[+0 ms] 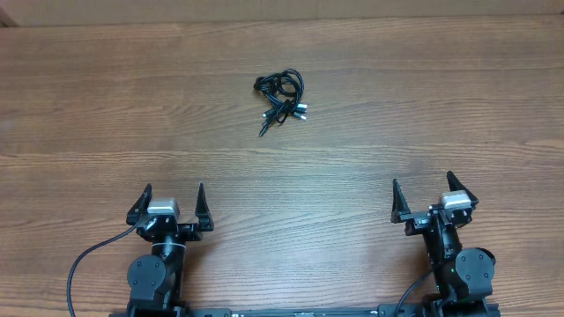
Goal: Untangle cables
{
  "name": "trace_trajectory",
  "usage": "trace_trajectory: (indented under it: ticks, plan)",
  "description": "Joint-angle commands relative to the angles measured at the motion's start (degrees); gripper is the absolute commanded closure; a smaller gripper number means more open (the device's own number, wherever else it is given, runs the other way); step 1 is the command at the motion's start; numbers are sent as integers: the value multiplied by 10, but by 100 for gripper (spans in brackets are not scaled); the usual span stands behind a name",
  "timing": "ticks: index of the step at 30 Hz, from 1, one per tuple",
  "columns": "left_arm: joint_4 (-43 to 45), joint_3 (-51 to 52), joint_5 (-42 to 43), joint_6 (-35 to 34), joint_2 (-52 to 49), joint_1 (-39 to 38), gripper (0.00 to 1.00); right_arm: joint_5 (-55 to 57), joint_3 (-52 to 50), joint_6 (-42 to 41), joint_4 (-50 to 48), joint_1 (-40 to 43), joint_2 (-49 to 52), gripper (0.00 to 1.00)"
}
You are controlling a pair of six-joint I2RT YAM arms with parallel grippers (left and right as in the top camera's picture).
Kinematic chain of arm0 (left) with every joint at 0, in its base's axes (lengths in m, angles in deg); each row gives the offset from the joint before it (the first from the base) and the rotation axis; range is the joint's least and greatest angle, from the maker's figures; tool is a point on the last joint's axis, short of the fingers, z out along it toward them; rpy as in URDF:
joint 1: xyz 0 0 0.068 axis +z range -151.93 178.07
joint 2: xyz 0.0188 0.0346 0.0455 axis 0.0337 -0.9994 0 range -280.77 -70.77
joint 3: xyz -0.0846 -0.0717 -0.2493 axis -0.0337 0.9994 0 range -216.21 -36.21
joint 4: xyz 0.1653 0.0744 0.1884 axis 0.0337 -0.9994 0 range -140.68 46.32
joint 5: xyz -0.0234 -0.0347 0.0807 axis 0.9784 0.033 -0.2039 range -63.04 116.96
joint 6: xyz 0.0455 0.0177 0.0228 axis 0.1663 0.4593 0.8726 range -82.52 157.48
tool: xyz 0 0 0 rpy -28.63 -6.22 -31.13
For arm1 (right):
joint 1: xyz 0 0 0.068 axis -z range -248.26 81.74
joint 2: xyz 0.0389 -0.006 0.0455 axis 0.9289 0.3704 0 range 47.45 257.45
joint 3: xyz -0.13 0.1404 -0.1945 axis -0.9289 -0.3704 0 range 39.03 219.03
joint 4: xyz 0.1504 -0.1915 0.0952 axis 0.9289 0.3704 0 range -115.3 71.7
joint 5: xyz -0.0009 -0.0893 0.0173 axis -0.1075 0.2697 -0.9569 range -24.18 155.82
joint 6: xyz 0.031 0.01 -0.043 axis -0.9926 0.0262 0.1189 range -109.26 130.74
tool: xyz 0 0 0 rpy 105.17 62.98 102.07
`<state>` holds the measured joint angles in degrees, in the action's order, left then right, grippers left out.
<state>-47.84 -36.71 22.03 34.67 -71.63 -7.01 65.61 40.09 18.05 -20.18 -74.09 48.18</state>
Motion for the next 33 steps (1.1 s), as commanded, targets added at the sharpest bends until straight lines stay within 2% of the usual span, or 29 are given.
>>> trace_trajectory:
  ticks: [1, 8, 22, 28, 33]
  plan:
    - [-3, 0, 14, -6, 5, 6, 0, -5, -6, 1, -3, -2, -5, 0]
    - [-64, -38, 18, -45, 5, 6, 1, -5, -6, 1, -3, -2, -5, 0]
    - [-230, -176, 24, -51, 5, 6, 0, -5, -6, 1, -3, -2, -5, 0]
    - [-245, -216, 45, -51, -21, 6, 0, -5, -6, 1, -3, -2, -5, 0]
    - [-254, -262, 55, -51, -85, 6, 0, -5, -6, 1, -3, -2, -5, 0]
